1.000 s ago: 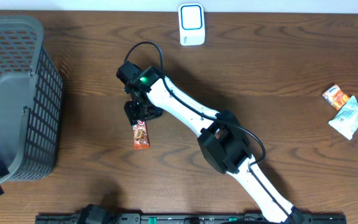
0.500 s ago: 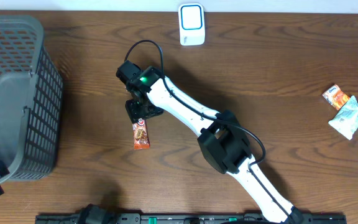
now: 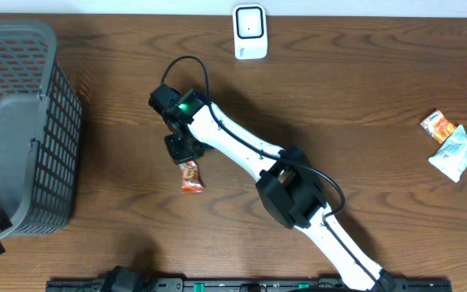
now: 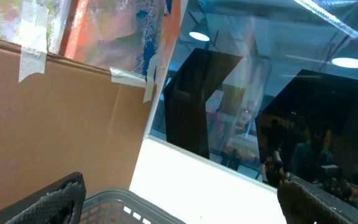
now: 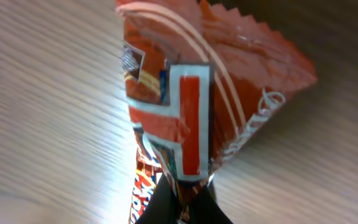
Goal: Scan the item barcode
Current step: 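Lift the Top bar and hold it up near the scanner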
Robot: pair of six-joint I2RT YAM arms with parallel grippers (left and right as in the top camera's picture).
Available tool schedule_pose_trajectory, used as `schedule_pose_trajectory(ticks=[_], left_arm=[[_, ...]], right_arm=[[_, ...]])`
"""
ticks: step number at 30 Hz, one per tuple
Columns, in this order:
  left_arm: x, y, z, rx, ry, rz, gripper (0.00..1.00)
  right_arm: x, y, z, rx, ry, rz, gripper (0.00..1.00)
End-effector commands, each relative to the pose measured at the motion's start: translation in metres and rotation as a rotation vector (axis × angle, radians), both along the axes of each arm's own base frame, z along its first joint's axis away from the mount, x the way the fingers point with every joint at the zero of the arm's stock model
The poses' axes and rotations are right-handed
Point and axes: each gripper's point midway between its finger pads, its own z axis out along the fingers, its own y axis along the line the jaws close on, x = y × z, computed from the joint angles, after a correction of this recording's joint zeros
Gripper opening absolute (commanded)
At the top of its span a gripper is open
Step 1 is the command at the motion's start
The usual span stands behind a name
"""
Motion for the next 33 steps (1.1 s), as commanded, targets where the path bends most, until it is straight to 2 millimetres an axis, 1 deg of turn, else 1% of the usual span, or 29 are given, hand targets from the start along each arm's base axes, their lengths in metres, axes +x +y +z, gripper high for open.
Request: schedule_pose_trajectory(ticks=[1,4,7,8,11,13,17,21,25,28,30,31,33], left_arm=[[-0.003,0.002,-0.001,-0.013,-0.008,0.007,0.98],[-0.003,0.002,-0.001,-0.013,-0.008,0.007,0.98],[-0.003,0.002,-0.001,-0.013,-0.008,0.007,0.98],[-0.003,0.002,-0.001,-0.013,-0.008,0.007,0.98],[-0.003,0.002,-0.001,-0.013,-0.008,0.007,0.98],[-0.003,0.002,-0.001,-0.013,-0.008,0.007,0.98],[-0.003,0.002,-0.001,-0.013,-0.008,0.007,0.98],[-0.003,0.002,-0.001,-0.013,-0.008,0.007,0.98],[-0.003,0.002,-0.001,-0.013,-0.008,0.007,0.98],[-0.003,0.002,-0.001,-0.013,-0.008,0.007,0.98],[-0.003,0.002,-0.001,-0.013,-0.008,0.007,0.98],[-0.003,0.002,-0.001,-0.013,-0.008,0.007,0.98],[-0.003,0.002,-0.001,-0.013,-0.008,0.007,0.98]], right_arm=[[0.027,-0.068,0.012,-0.254,-0.103,-0.060,0.02],[0.037,-0.131,0.038,-0.497,-0.174,-0.154,0.02],[0.041,-0.183,0.061,-0.706,-0.219,-0.214,0.02],[0.044,-0.190,0.059,-0.723,-0.213,-0.191,0.02],[0.051,-0.204,0.058,-0.736,-0.208,-0.250,0.02],[0.060,-0.218,0.061,-0.764,-0.234,-0.287,0.01],[0.073,-0.234,0.068,-0.810,-0.302,-0.361,0.02],[0.081,-0.240,0.075,-0.846,-0.378,-0.404,0.02],[0.093,-0.244,0.092,-0.916,-0.515,-0.389,0.01],[0.106,-0.245,0.112,-0.991,-0.663,-0.350,0.02],[0.119,-0.244,0.135,-1.056,-0.825,-0.336,0.02],[0.125,-0.243,0.148,-1.073,-0.918,-0.357,0.01],[0.132,-0.240,0.166,-1.087,-1.057,-0.388,0.02]])
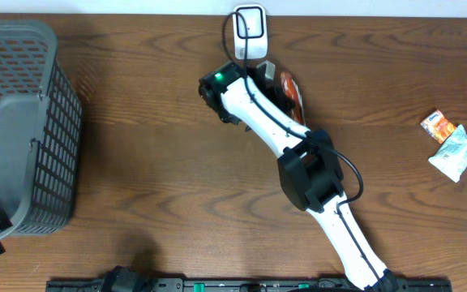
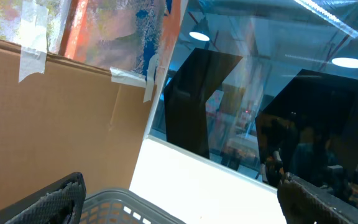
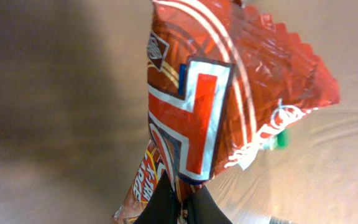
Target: Scan the item barcode
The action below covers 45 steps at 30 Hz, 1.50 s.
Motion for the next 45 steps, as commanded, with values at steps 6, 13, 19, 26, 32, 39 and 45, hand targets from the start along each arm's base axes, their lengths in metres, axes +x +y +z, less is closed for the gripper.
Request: schedule_pose_trajectory(ticks=[6,13,19,26,32,39,45], left_arm=[[-0.003,0.002,-0.001,-0.013,-0.008,0.007,0.98],[-0.003,0.002,-0.001,-0.013,-0.008,0.007,0.98],[-0.003,0.002,-0.001,-0.013,-0.008,0.007,0.98],[-0.003,0.002,-0.001,-0.013,-0.008,0.007,0.98],[-0.003,0.002,-0.001,-0.013,-0.008,0.007,0.98],[-0.003,0.002,-0.001,-0.013,-0.008,0.007,0.98],[-0.003,0.002,-0.001,-0.013,-0.008,0.007,0.98]], right_arm=[[0.022,0.017,0.079,-0.049,-0.580,0.065,0.02],[0.003,0.037,0.047,0.138,-0.670,-0.023,0.02],[-0.016,0.058,0.010,0.185,-0.705,0.009,0.02],[-0.058,0.097,-0.034,0.249,-0.623,0.075,0.02],[-0.098,0.146,-0.041,0.319,-0.584,0.178,0.08],[-0.148,0.181,-0.058,0.394,-0.482,0.222,0.73],[-0.163,0.192,-0.052,0.408,-0.378,0.223,0.75]])
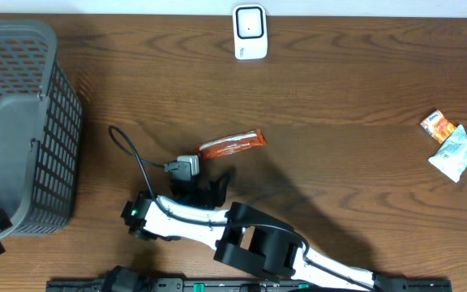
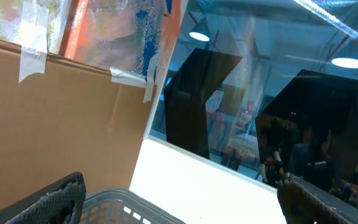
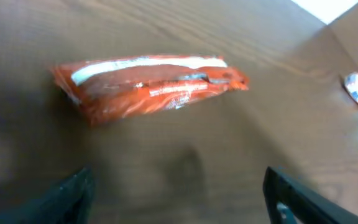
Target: Scan the item barcode
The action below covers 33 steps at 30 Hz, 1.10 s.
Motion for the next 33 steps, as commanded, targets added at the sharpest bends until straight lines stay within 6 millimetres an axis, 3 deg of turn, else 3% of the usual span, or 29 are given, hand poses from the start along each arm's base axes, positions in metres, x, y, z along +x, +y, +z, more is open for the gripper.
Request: schedule_pose_trajectory(ticks=[1,4,6,8,13,15,18,27,33], left_arm=[[-0.003,0.002,-0.001,-0.013,-0.008,0.007,0.98],[-0.003,0.002,-0.001,-0.013,-0.008,0.007,0.98],[-0.003,0.002,-0.001,-0.013,-0.008,0.007,0.98],[-0.003,0.002,-0.001,-0.013,-0.008,0.007,0.98],[-0.003,0.002,-0.001,-0.013,-0.008,0.007,0.98],[-0.003,0.002,-0.001,-0.013,-0.008,0.007,0.98],[-0.003,0.002,-0.001,-0.013,-0.008,0.007,0.98],[-0.003,0.002,-0.001,-0.013,-0.008,0.007,0.98],[-0.003,0.002,-0.001,-0.013,-0.008,0.007,0.98]], right_arm=[[0.003,0.008,0.028,0.071,0.029,-0.020,0.67],[0.020,0.011,0.048,0.110,0.020,-0.029,0.53],[0.039,0.011,0.057,0.133,0.021,-0.034,0.50],[0.057,0.011,0.057,0.155,0.042,-0.035,0.41],[0.102,0.023,0.016,0.299,0.311,0.043,0.01],[0.116,0.027,0.003,0.391,0.431,0.090,0.01],[0.127,0.013,-0.006,0.473,0.520,0.053,0.01],[0.092,-0.013,-0.017,0.431,0.728,-0.018,0.01],[0.069,-0.003,-0.016,0.377,0.786,0.043,0.01]])
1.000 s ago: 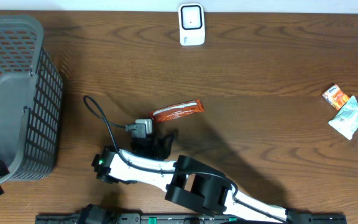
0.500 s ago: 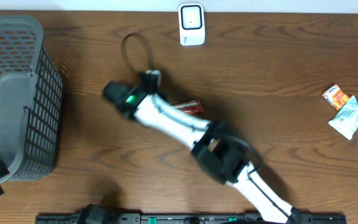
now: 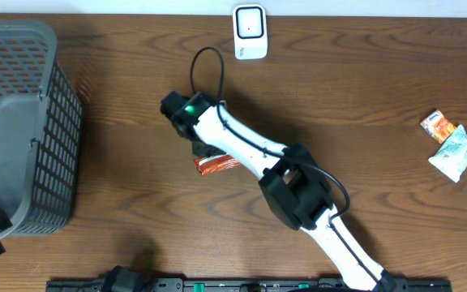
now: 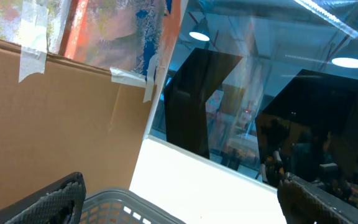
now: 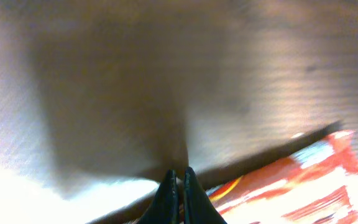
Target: Scan the item barcode
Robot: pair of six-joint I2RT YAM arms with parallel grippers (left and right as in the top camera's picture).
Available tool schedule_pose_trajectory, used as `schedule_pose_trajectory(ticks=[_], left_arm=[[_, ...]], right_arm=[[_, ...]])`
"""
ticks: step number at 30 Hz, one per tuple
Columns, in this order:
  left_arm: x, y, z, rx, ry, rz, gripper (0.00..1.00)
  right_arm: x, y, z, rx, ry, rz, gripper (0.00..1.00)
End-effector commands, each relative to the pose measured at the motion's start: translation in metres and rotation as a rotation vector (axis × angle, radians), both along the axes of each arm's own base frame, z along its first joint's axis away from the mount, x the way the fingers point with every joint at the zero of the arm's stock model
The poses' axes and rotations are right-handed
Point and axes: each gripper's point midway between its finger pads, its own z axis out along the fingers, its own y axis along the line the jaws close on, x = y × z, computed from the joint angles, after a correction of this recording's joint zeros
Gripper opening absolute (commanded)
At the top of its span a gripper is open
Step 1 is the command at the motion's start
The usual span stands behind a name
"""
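Observation:
An orange snack packet (image 3: 220, 165) lies on the wooden table, its left end under my right arm. In the right wrist view the packet (image 5: 284, 180) shows at the lower right, against the right side of my right gripper (image 5: 178, 180). That gripper is shut, with nothing seen between its tips, which point at bare wood. From overhead, my right gripper (image 3: 203, 151) sits just above the packet's left end. The white scanner (image 3: 250, 32) stands at the table's far edge. My left gripper (image 4: 182, 208) is open over a basket rim.
A grey mesh basket (image 3: 23, 122) fills the left side of the table; its rim (image 4: 123, 199) shows in the left wrist view. Two more snack packets (image 3: 438, 125) (image 3: 456, 153) lie at the far right edge.
My right gripper was open with the packet lying ahead of it; now it is shut against the packet's left end. The packet lies slightly lower and further left. My left gripper is unchanged.
My right gripper first held the packet near mid-table, then held it up beside the scanner. Later the packet lay flat on the table with the gripper open and drawn back. Now the gripper is shut beside the packet. The left arm stayed still.

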Motion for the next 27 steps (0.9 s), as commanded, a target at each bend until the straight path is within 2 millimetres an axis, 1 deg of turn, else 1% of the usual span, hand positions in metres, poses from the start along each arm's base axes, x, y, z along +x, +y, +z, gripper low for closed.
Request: schedule_pose_trajectory(ticks=[1,4,9,11,13,15,17,20,23,27], left_arm=[[-0.003,0.002,-0.001,-0.013,-0.008,0.007,0.98],[-0.003,0.002,-0.001,-0.013,-0.008,0.007,0.98],[-0.003,0.002,-0.001,-0.013,-0.008,0.007,0.98],[-0.003,0.002,-0.001,-0.013,-0.008,0.007,0.98],[-0.003,0.002,-0.001,-0.013,-0.008,0.007,0.98],[-0.003,0.002,-0.001,-0.013,-0.008,0.007,0.98],[-0.003,0.002,-0.001,-0.013,-0.008,0.007,0.98],[-0.003,0.002,-0.001,-0.013,-0.008,0.007,0.98],[-0.003,0.002,-0.001,-0.013,-0.008,0.007,0.98],[-0.003,0.002,-0.001,-0.013,-0.008,0.007,0.98]], right_arm=[[-0.014,0.014,0.016,0.028,0.017,0.068,0.01],[-0.018,0.014,0.033,0.039,0.014,0.089,0.01],[-0.020,0.012,0.077,0.087,-0.029,0.102,0.01],[-0.019,0.012,0.086,0.098,-0.038,0.113,0.01],[-0.019,0.010,0.085,0.094,-0.034,0.111,0.01],[-0.021,0.008,0.077,0.086,-0.010,0.107,0.01],[-0.029,0.008,0.062,0.081,0.036,0.106,0.01],[-0.051,0.012,0.034,0.094,0.141,0.112,0.01],[-0.072,0.017,0.012,0.118,0.221,0.121,0.01],[-0.093,0.016,-0.005,0.110,0.279,0.133,0.01]])
